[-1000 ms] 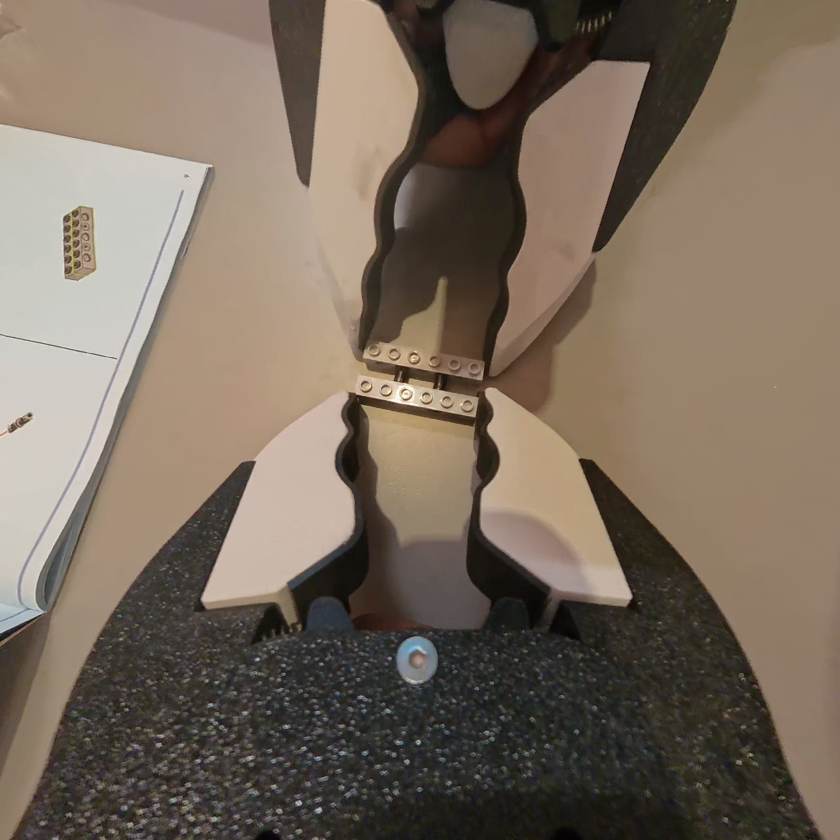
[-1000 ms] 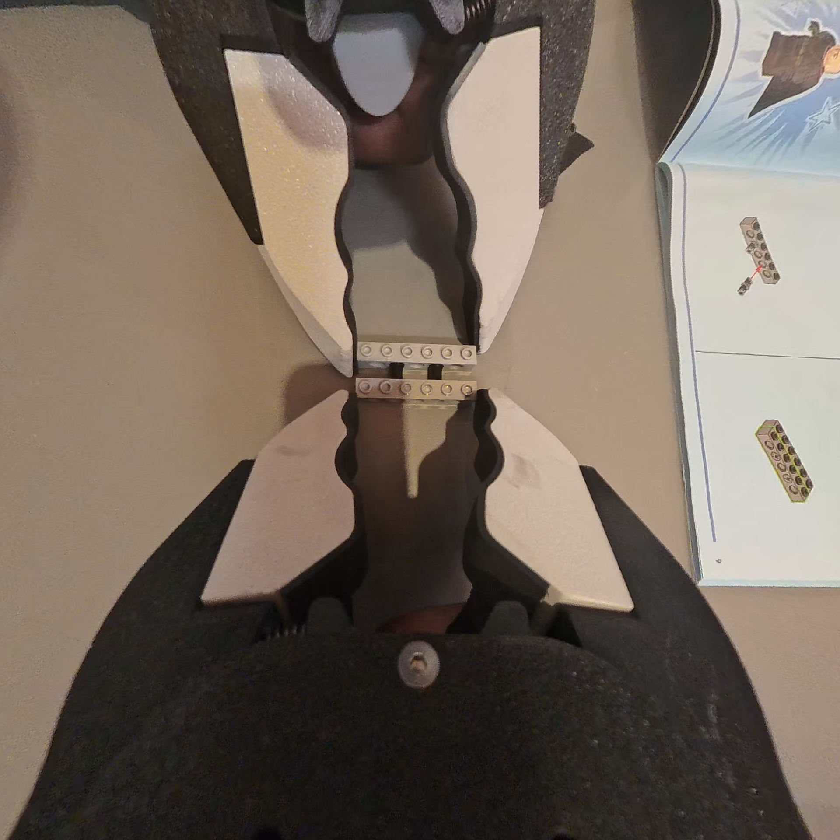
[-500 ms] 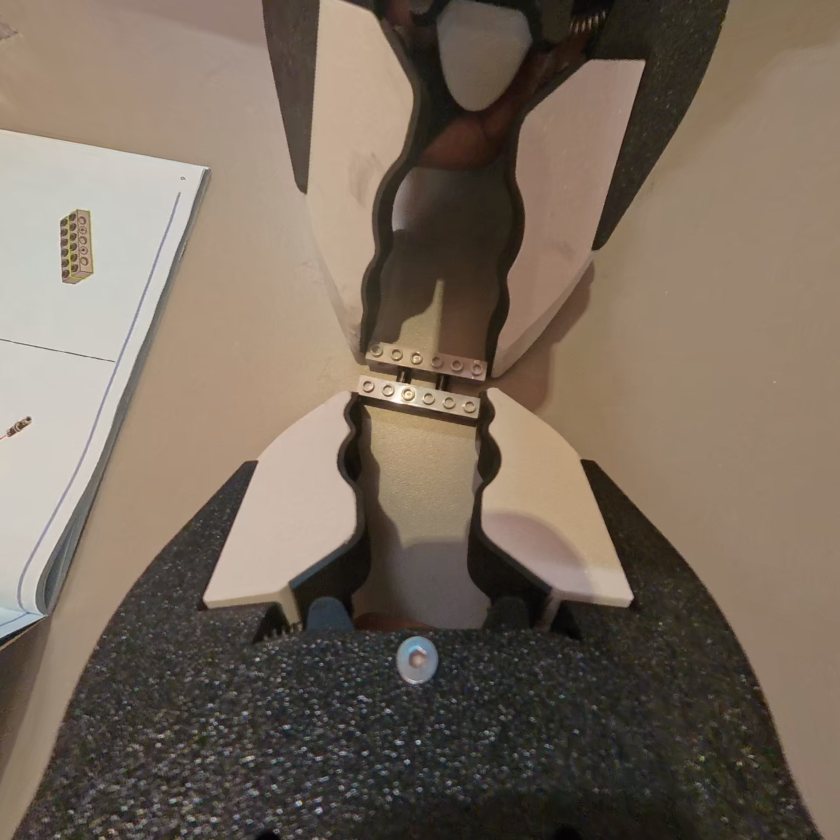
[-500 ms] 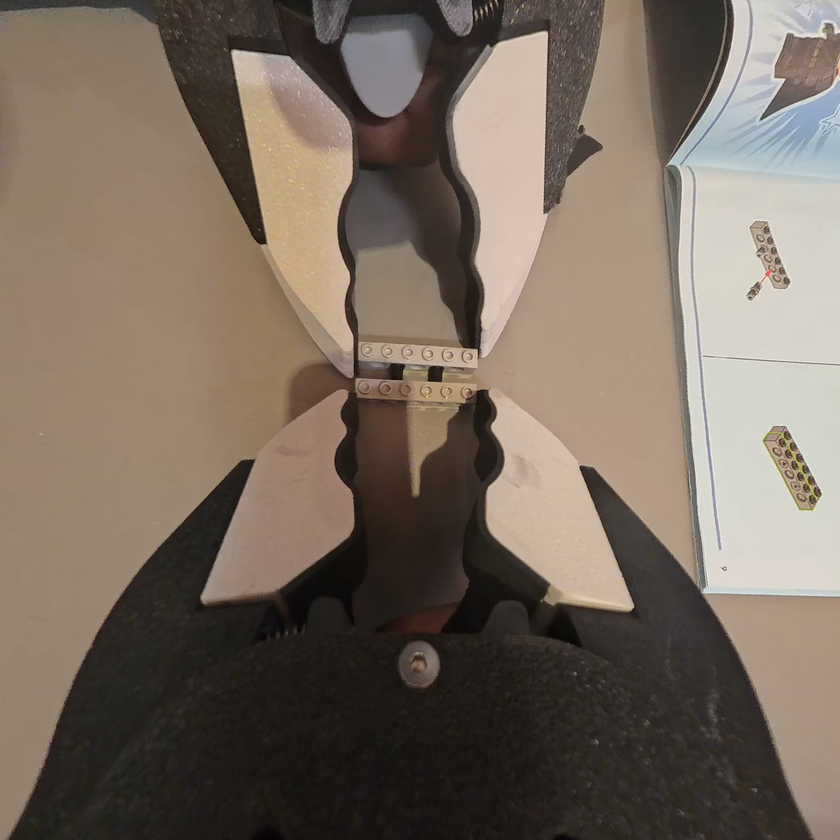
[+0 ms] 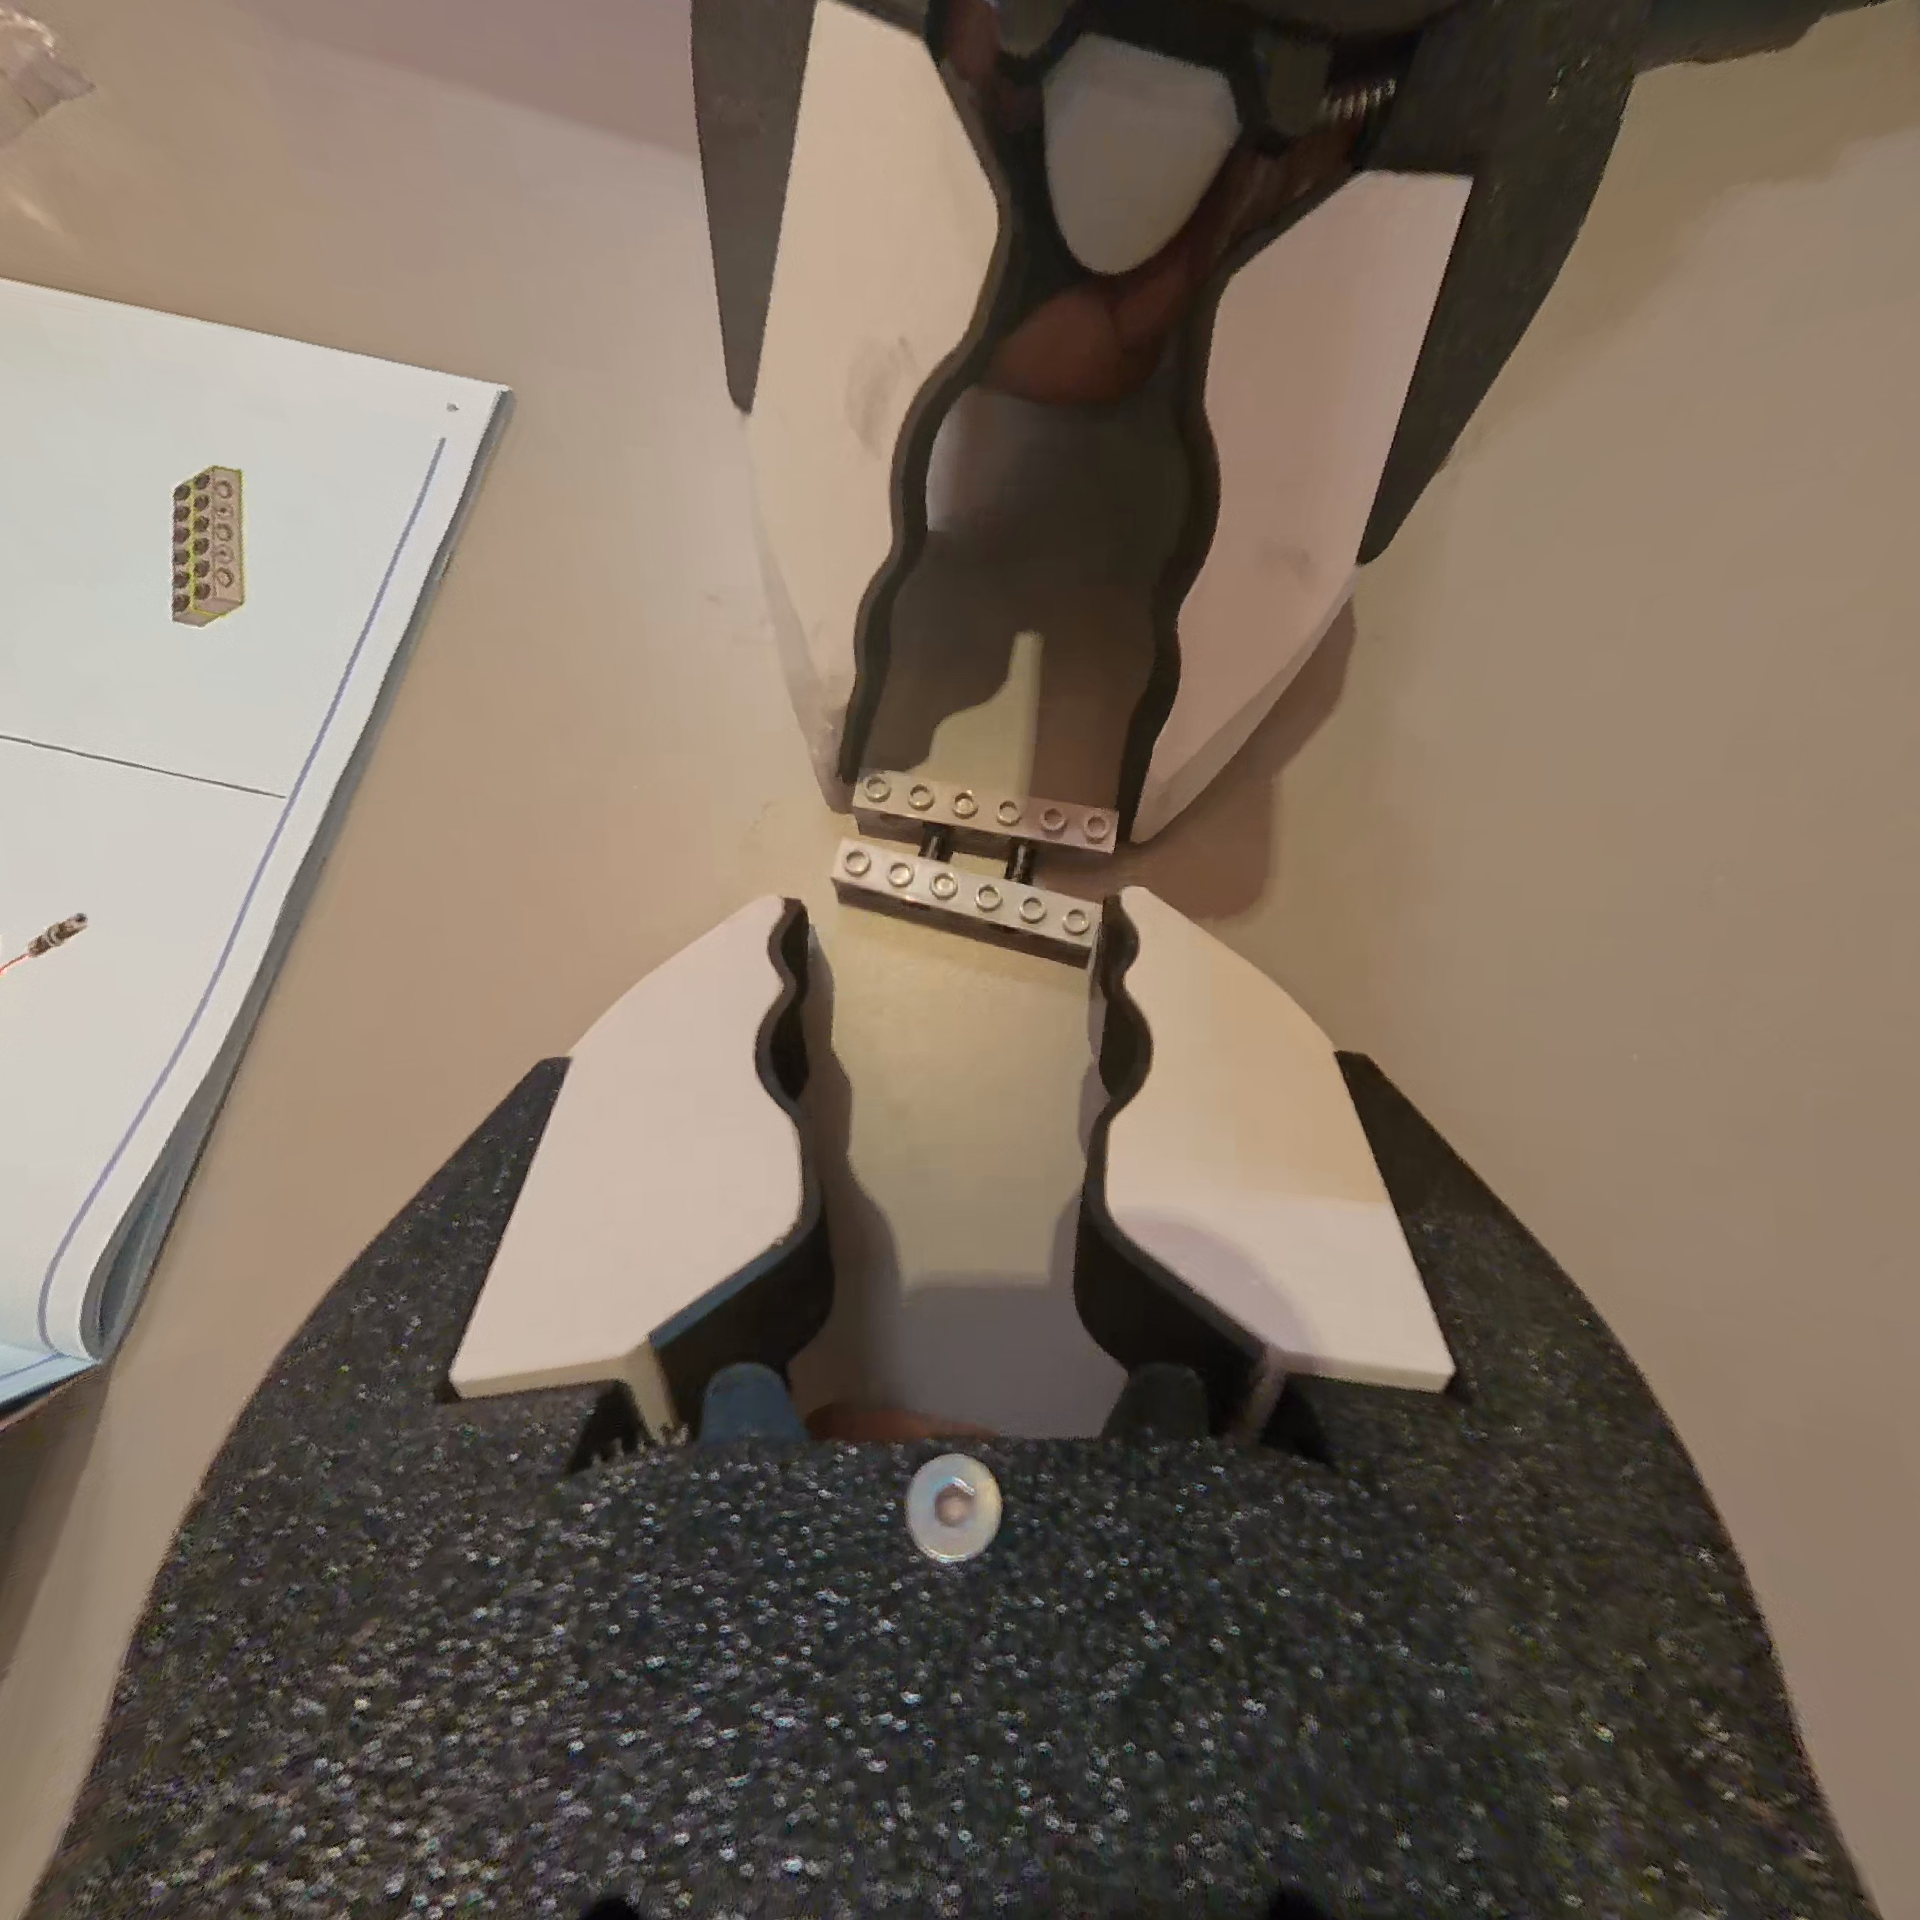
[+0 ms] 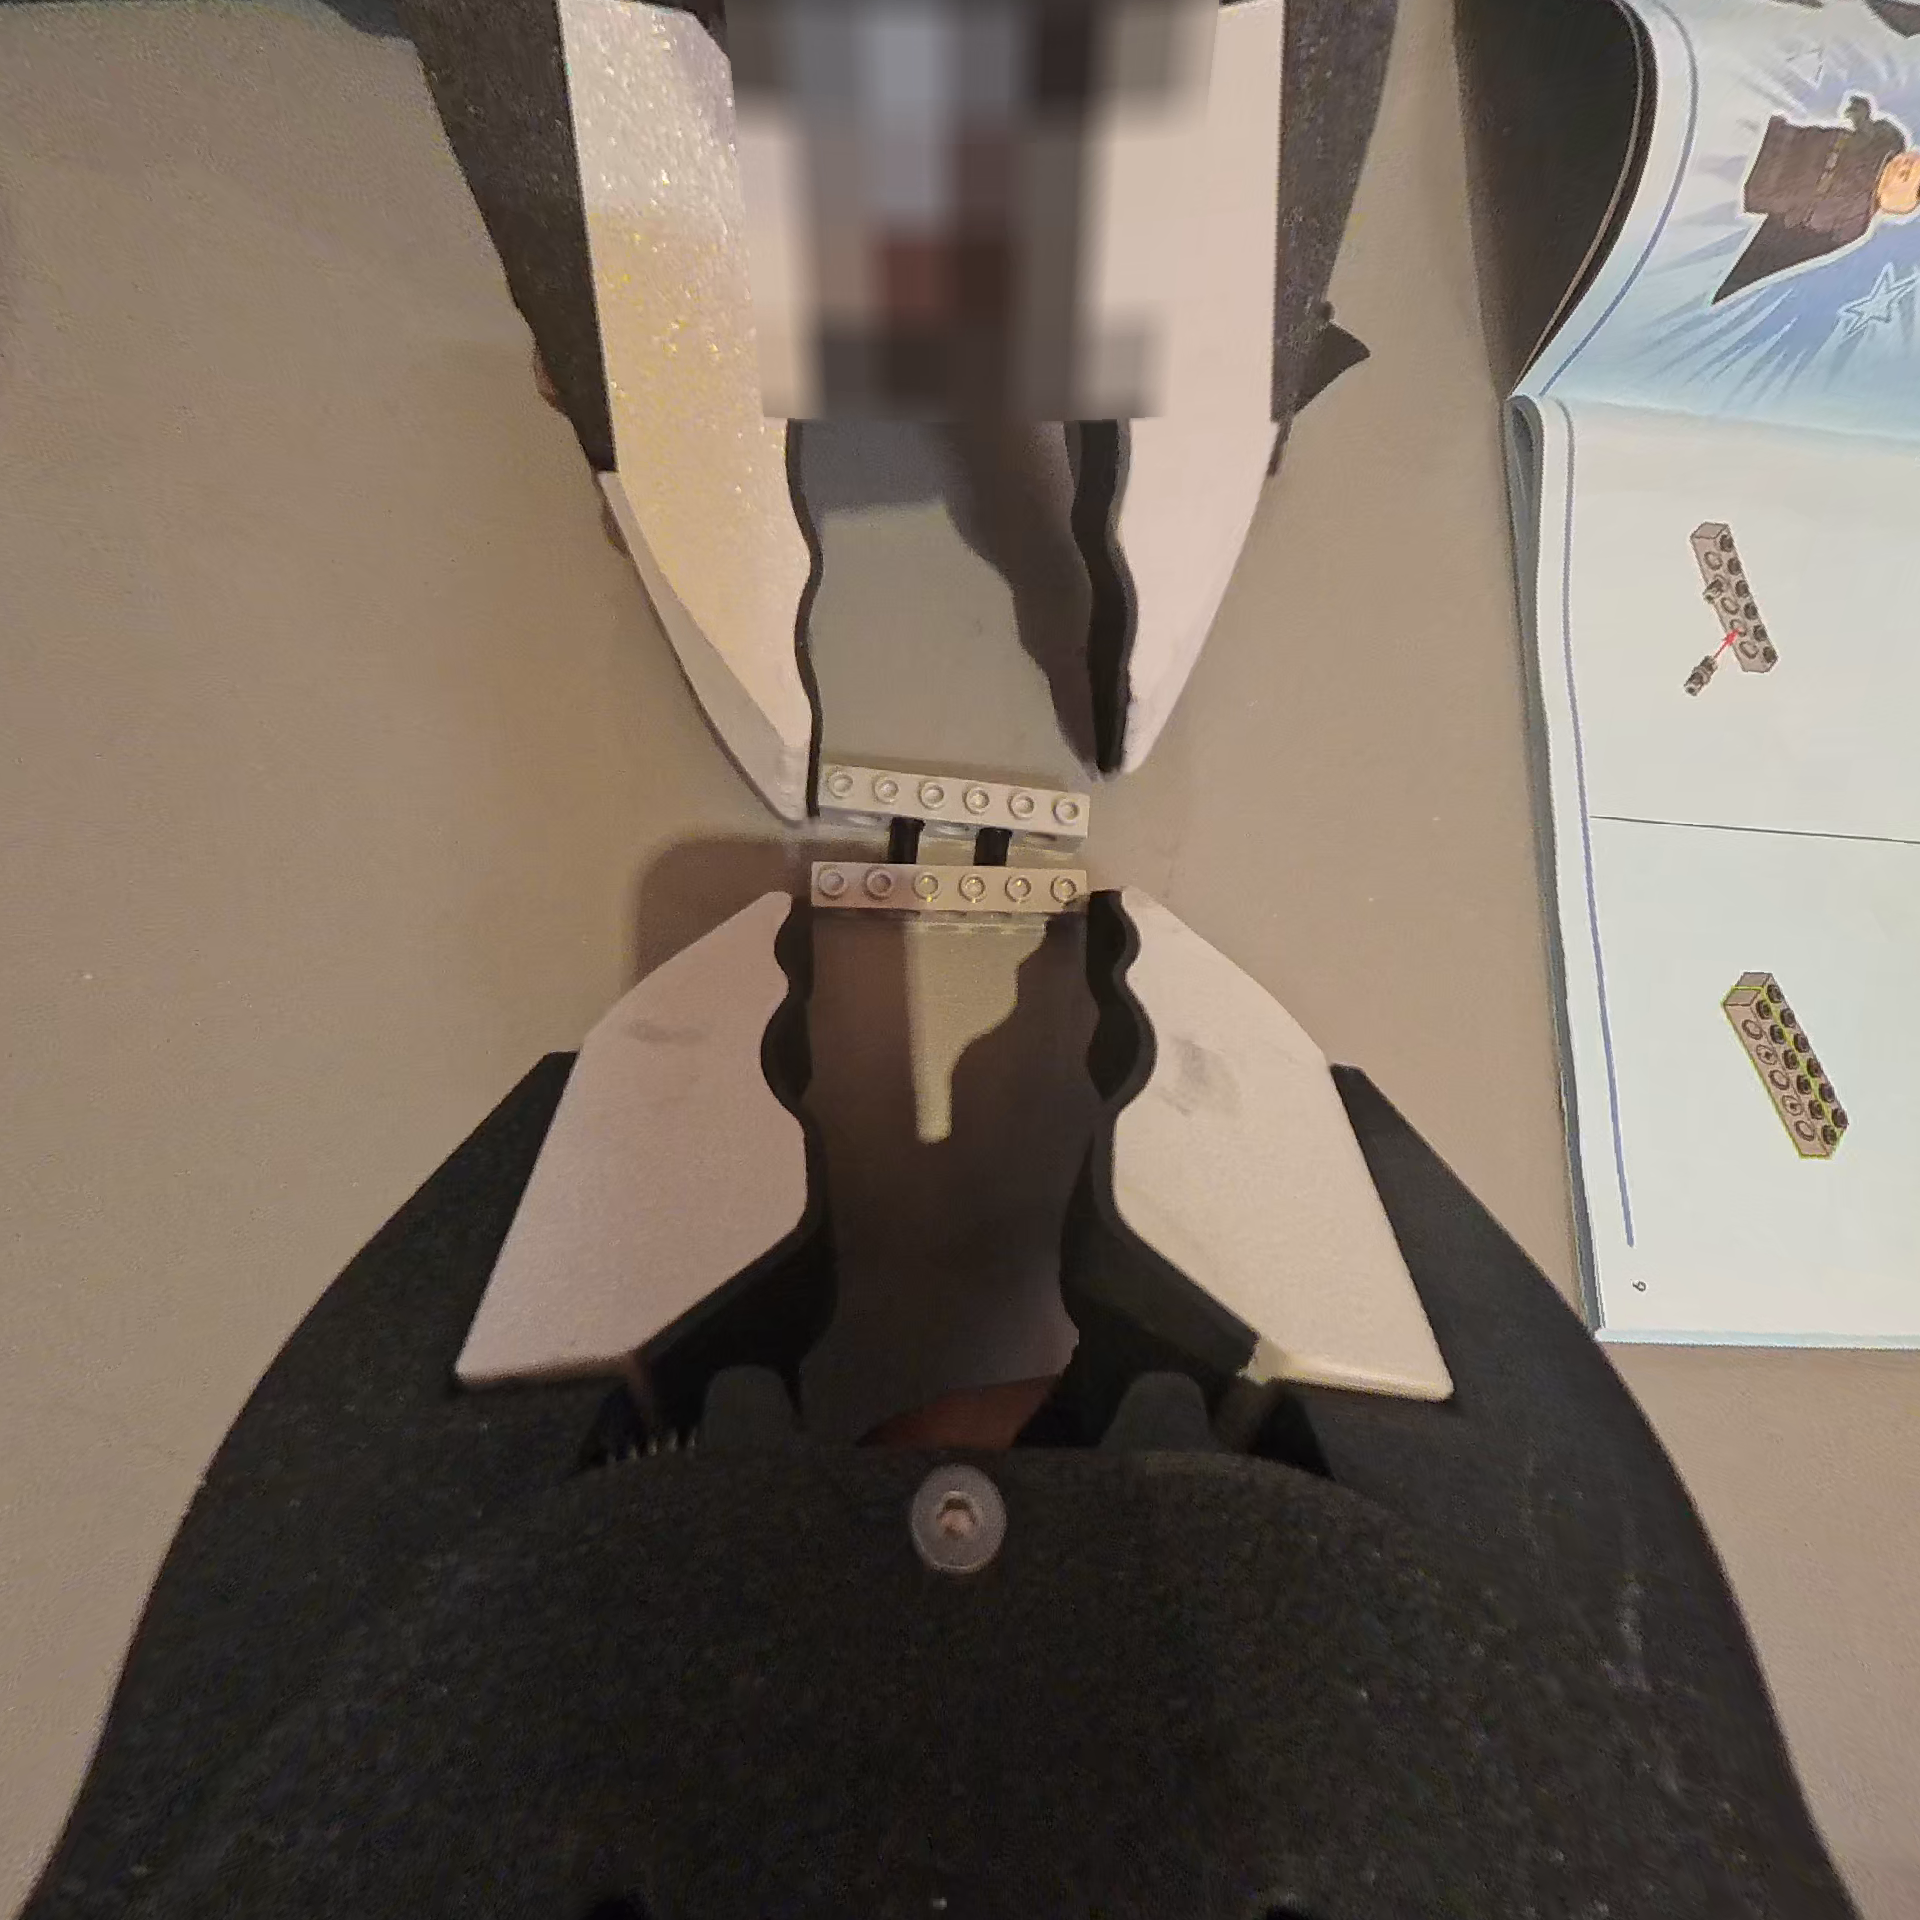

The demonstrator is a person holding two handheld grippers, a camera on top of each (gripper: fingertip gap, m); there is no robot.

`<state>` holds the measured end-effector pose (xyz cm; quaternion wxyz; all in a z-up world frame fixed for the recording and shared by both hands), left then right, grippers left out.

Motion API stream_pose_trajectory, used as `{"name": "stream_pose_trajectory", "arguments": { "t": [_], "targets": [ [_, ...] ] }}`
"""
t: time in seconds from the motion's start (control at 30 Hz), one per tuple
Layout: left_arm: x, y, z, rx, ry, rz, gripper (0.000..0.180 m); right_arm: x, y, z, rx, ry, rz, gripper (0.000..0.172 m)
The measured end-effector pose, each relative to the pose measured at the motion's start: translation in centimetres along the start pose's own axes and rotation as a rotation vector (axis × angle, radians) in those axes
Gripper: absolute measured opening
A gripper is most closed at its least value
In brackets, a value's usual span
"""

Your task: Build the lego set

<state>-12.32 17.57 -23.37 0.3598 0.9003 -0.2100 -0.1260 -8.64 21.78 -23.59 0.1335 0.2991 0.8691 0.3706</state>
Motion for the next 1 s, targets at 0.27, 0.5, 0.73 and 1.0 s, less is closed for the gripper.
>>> {"name": "stream_pose_trajectory", "arguments": {
  "t": [0.27,0.5,0.73,1.0],
  "targets": [
    [-0.1,0.5,1.0,-0.036,0.025,-0.004,0.045,-0.2,1.2,1.0,0.009,-0.023,0.004,0.044],
    [-1.1,0.7,1.3,-0.055,0.002,-0.051,0.022,-0.2,0.6,0.6,-0.015,0.003,0.009,0.03],
    [0.1,-0.2,0.4,-0.033,-0.033,-0.031,0.017,-0.1,0.3,0.4,-0.013,-0.019,0.003,0.023],
    [0.1,-0.2,0.4,-0.028,-0.03,-0.027,0.016,0.0,0.2,0.4,-0.011,-0.009,-0.025,0.023]
  ]
}}
Point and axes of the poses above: each gripper's, where its closed fingertips meet, y back along the fingers, z out of its underside, x = y × z across the jaws, the point moved 3 cm from there along y, back along the fingers, and after that the axes turned 8 degrees about -z, right-handed, at the moved point
